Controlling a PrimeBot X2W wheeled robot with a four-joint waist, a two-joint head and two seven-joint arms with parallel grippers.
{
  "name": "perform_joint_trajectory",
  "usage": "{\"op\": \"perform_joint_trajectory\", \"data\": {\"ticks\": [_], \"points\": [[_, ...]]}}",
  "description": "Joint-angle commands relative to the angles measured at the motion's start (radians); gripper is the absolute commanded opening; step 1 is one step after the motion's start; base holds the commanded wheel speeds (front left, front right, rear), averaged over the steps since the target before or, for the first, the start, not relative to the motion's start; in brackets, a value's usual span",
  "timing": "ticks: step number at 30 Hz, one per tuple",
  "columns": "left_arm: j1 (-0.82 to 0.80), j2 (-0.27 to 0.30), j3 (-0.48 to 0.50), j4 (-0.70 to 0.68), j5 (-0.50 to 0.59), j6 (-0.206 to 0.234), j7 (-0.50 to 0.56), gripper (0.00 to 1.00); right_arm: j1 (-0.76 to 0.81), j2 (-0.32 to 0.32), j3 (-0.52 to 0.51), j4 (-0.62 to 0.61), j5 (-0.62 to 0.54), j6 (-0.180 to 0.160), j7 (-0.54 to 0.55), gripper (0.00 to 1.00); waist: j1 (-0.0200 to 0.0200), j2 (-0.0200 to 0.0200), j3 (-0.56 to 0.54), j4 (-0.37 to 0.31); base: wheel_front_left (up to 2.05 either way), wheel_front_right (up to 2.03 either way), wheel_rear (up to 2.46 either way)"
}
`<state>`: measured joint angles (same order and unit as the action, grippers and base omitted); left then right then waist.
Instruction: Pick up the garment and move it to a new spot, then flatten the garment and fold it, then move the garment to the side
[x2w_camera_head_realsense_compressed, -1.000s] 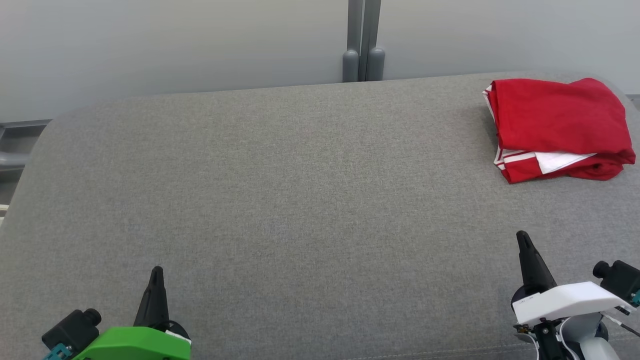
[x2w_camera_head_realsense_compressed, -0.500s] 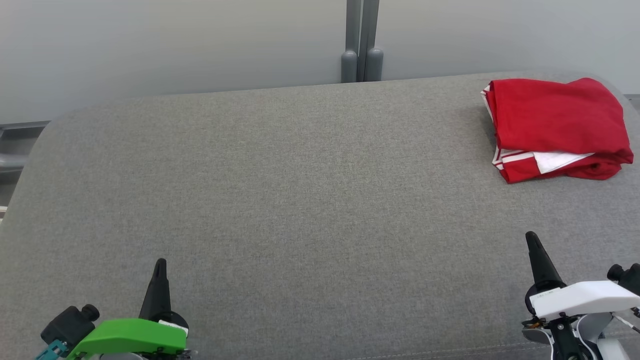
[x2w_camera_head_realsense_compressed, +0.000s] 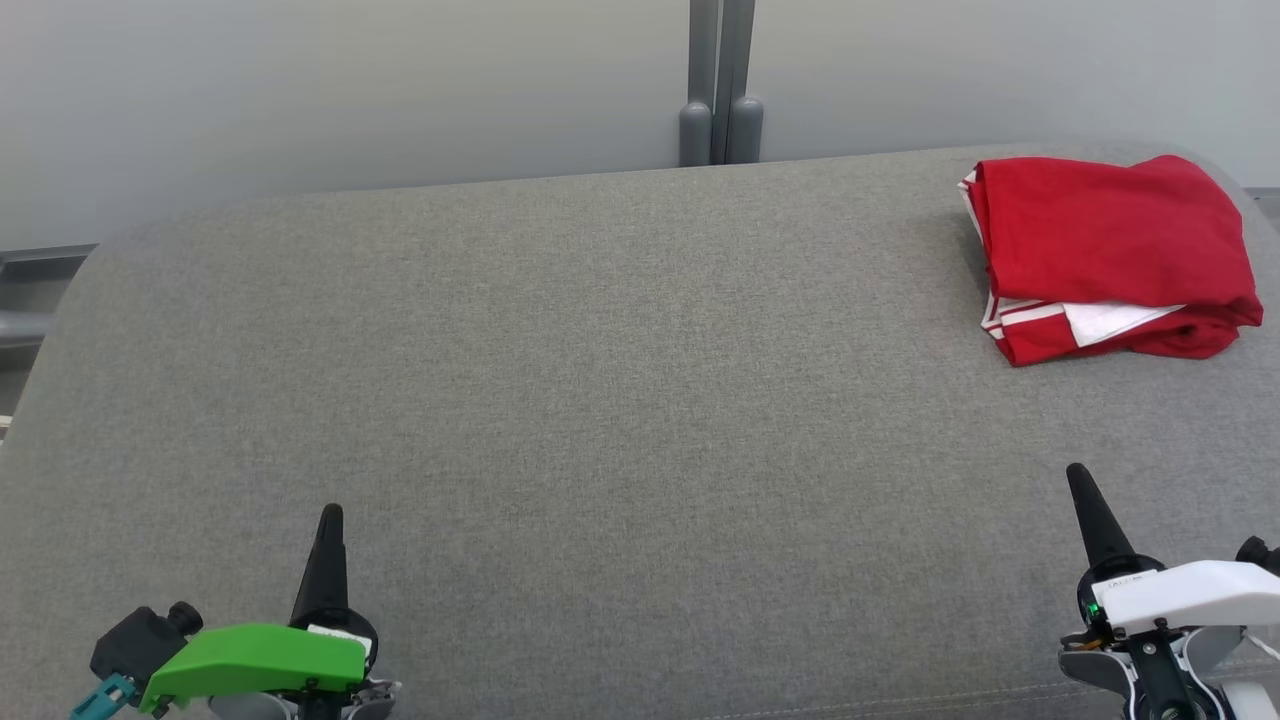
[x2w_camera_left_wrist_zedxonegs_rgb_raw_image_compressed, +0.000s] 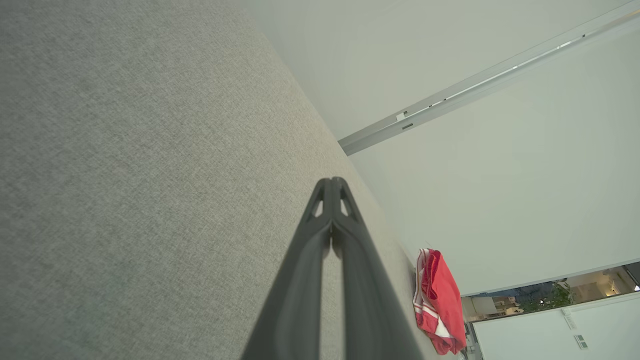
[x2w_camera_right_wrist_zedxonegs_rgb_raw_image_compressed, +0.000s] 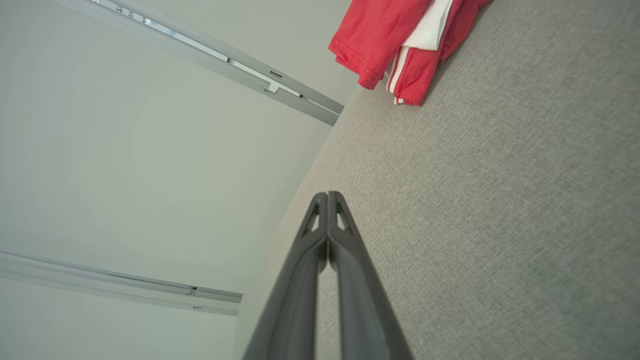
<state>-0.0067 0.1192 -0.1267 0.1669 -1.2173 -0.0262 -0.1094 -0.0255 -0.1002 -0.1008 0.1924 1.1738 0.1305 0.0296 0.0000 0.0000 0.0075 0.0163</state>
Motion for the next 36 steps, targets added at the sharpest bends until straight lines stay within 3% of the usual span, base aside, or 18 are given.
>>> {"op": "perform_joint_trajectory", "data": {"ticks": [1, 36], "points": [[-0.025, 0.001, 0.009, -0.006, -0.03, -0.01, 0.005, 0.0, -0.017, -0.007, -0.008, -0.006, 0.031, 0.0, 0.009, 0.0, 0.0, 0.0, 0.0, 0.0, 0.0, 0.0, 0.0], [-0.064, -0.044, 0.037, 0.029, -0.275, -0.072, 0.047, 0.0, -0.023, -0.018, -0.07, 0.004, 0.335, 0.0, 0.106, 0.0, 0.0, 0.0, -0.004, -0.009, 0.0, 0.0, 0.0]]}}
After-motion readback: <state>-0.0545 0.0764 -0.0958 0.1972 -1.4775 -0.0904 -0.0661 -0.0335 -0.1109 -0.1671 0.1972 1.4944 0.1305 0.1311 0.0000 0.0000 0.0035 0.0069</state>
